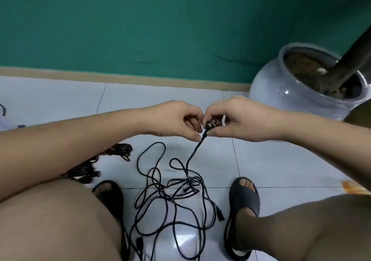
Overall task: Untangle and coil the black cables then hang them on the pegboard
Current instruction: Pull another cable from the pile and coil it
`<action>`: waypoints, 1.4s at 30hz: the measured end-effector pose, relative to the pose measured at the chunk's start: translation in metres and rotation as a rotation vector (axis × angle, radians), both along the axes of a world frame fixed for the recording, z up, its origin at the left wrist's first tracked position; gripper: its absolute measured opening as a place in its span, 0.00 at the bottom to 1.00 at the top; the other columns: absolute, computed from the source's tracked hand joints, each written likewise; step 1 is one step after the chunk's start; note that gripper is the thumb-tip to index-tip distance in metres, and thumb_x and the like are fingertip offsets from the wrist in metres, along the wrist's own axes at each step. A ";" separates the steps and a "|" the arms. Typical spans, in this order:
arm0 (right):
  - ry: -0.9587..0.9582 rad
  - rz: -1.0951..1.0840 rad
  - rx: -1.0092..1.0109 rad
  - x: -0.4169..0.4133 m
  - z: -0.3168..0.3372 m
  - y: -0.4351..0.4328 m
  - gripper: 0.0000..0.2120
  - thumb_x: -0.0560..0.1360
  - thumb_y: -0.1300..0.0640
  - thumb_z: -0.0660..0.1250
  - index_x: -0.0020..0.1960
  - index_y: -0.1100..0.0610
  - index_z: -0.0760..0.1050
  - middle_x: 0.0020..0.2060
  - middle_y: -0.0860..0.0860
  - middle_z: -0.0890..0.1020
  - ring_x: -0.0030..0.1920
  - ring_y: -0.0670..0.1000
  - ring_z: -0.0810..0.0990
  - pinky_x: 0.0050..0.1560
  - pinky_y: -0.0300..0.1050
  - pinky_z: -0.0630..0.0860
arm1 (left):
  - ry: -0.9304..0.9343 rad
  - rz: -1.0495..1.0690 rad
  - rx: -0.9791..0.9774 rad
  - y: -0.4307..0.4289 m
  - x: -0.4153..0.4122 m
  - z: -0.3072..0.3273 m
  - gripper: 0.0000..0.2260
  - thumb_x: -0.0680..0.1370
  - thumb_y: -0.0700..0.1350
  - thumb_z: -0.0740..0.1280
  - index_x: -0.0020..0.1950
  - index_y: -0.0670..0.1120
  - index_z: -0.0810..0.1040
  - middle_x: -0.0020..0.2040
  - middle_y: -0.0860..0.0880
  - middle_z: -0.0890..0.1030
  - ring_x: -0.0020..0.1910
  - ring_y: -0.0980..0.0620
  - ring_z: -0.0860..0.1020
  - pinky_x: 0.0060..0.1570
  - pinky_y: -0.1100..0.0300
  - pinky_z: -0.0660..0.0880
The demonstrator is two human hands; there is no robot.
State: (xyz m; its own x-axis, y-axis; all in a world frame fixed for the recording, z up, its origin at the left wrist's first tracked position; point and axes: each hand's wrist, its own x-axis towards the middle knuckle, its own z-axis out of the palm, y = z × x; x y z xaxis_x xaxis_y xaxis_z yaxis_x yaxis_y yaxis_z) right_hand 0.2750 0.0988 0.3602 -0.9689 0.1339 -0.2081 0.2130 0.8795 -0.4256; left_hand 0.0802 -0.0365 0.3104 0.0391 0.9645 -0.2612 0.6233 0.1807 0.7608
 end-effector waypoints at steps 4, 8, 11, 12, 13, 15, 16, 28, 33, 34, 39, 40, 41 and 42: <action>0.119 -0.053 -0.008 0.012 0.039 -0.013 0.05 0.78 0.51 0.76 0.53 0.44 0.84 0.45 0.40 0.85 0.48 0.43 0.81 0.46 0.35 0.75 | 0.029 -0.029 -0.019 -0.016 0.016 0.043 0.12 0.75 0.49 0.80 0.56 0.54 0.83 0.51 0.59 0.87 0.54 0.57 0.85 0.64 0.49 0.79; 0.277 -0.131 -0.055 0.026 0.072 -0.019 0.04 0.78 0.52 0.78 0.53 0.47 0.85 0.44 0.41 0.86 0.45 0.41 0.82 0.45 0.33 0.74 | 0.043 0.003 0.021 -0.027 0.040 0.064 0.07 0.79 0.50 0.77 0.56 0.56 0.86 0.52 0.58 0.88 0.54 0.57 0.84 0.65 0.52 0.78; 0.387 -0.192 -0.081 0.032 0.087 -0.017 0.04 0.78 0.53 0.79 0.51 0.49 0.85 0.43 0.43 0.87 0.43 0.39 0.82 0.46 0.31 0.73 | 0.027 0.090 0.057 -0.031 0.048 0.056 0.03 0.81 0.50 0.74 0.53 0.55 0.86 0.51 0.58 0.88 0.53 0.59 0.84 0.62 0.57 0.79; 0.406 -0.206 -0.080 0.034 0.088 -0.016 0.04 0.78 0.53 0.79 0.51 0.50 0.85 0.43 0.43 0.87 0.42 0.40 0.82 0.46 0.31 0.73 | 0.023 0.113 0.060 -0.032 0.050 0.051 0.03 0.82 0.50 0.72 0.53 0.54 0.86 0.51 0.58 0.88 0.52 0.61 0.83 0.58 0.60 0.78; 0.417 -0.218 -0.081 0.035 0.087 -0.016 0.04 0.78 0.52 0.79 0.51 0.50 0.85 0.43 0.44 0.87 0.42 0.40 0.82 0.46 0.31 0.74 | 0.027 0.138 0.062 -0.033 0.051 0.047 0.04 0.83 0.49 0.70 0.52 0.54 0.86 0.51 0.58 0.88 0.50 0.62 0.83 0.53 0.63 0.77; 0.429 -0.245 -0.064 0.036 0.080 -0.016 0.04 0.78 0.52 0.79 0.51 0.50 0.85 0.43 0.44 0.86 0.42 0.40 0.82 0.46 0.32 0.74 | 0.075 0.197 0.087 -0.031 0.049 0.039 0.06 0.85 0.48 0.68 0.52 0.52 0.85 0.50 0.56 0.88 0.47 0.62 0.84 0.45 0.68 0.74; 0.435 -0.266 -0.047 0.034 0.075 -0.016 0.04 0.78 0.51 0.78 0.51 0.49 0.85 0.43 0.44 0.86 0.43 0.41 0.82 0.47 0.33 0.74 | 0.107 0.225 0.104 -0.028 0.046 0.036 0.07 0.85 0.47 0.68 0.51 0.51 0.85 0.50 0.55 0.88 0.45 0.60 0.85 0.42 0.68 0.74; -0.179 -0.356 0.106 0.014 -0.104 0.021 0.09 0.79 0.54 0.74 0.58 0.51 0.82 0.53 0.49 0.85 0.54 0.54 0.80 0.49 0.45 0.73 | 0.388 0.128 -0.058 0.010 0.045 -0.069 0.12 0.83 0.47 0.71 0.66 0.51 0.83 0.59 0.53 0.85 0.55 0.51 0.80 0.54 0.60 0.72; -0.371 -0.404 0.066 0.032 -0.213 0.020 0.11 0.79 0.60 0.68 0.60 0.52 0.82 0.58 0.52 0.84 0.60 0.56 0.81 0.54 0.46 0.78 | 0.338 0.086 -0.157 0.004 0.051 -0.114 0.08 0.83 0.47 0.69 0.60 0.51 0.84 0.50 0.54 0.85 0.54 0.51 0.81 0.51 0.59 0.74; -0.408 -0.419 0.048 0.037 -0.231 0.017 0.10 0.79 0.60 0.68 0.59 0.53 0.83 0.58 0.53 0.85 0.61 0.57 0.82 0.56 0.46 0.78 | 0.329 0.079 -0.176 0.003 0.053 -0.124 0.07 0.83 0.46 0.69 0.59 0.52 0.84 0.50 0.54 0.85 0.53 0.52 0.80 0.50 0.59 0.73; -0.605 -0.483 0.012 0.071 -0.320 0.001 0.10 0.78 0.57 0.67 0.56 0.59 0.83 0.57 0.58 0.85 0.58 0.60 0.84 0.54 0.49 0.82 | 0.209 0.104 -0.270 -0.006 0.070 -0.172 0.07 0.82 0.46 0.68 0.58 0.52 0.84 0.49 0.55 0.84 0.52 0.52 0.83 0.54 0.56 0.79; -0.639 -0.495 0.010 0.078 -0.333 -0.004 0.10 0.79 0.57 0.67 0.57 0.59 0.82 0.58 0.57 0.84 0.57 0.60 0.83 0.51 0.48 0.80 | 0.183 0.111 -0.289 -0.008 0.073 -0.182 0.07 0.83 0.47 0.68 0.58 0.52 0.84 0.51 0.55 0.83 0.50 0.51 0.83 0.53 0.56 0.80; -0.664 -0.505 0.013 0.084 -0.347 -0.009 0.10 0.79 0.57 0.67 0.58 0.58 0.81 0.58 0.57 0.84 0.57 0.60 0.83 0.50 0.47 0.79 | 0.168 0.110 -0.302 -0.010 0.077 -0.191 0.08 0.83 0.47 0.67 0.59 0.51 0.84 0.51 0.55 0.82 0.48 0.52 0.82 0.51 0.58 0.79; -0.684 -0.521 0.017 0.091 -0.359 -0.013 0.11 0.79 0.57 0.67 0.60 0.58 0.80 0.59 0.57 0.84 0.58 0.60 0.83 0.50 0.47 0.78 | 0.161 0.103 -0.311 -0.012 0.081 -0.200 0.08 0.83 0.46 0.67 0.61 0.50 0.84 0.50 0.55 0.80 0.46 0.54 0.80 0.48 0.59 0.77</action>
State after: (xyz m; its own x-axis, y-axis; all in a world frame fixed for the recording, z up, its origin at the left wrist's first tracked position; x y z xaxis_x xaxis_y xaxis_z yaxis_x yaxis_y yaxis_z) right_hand 0.3657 0.0855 0.0012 -0.4451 0.5352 -0.7179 0.7963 0.6033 -0.0440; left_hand 0.1607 -0.0489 0.1104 -0.1200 0.8349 -0.5371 0.6969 0.4562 0.5534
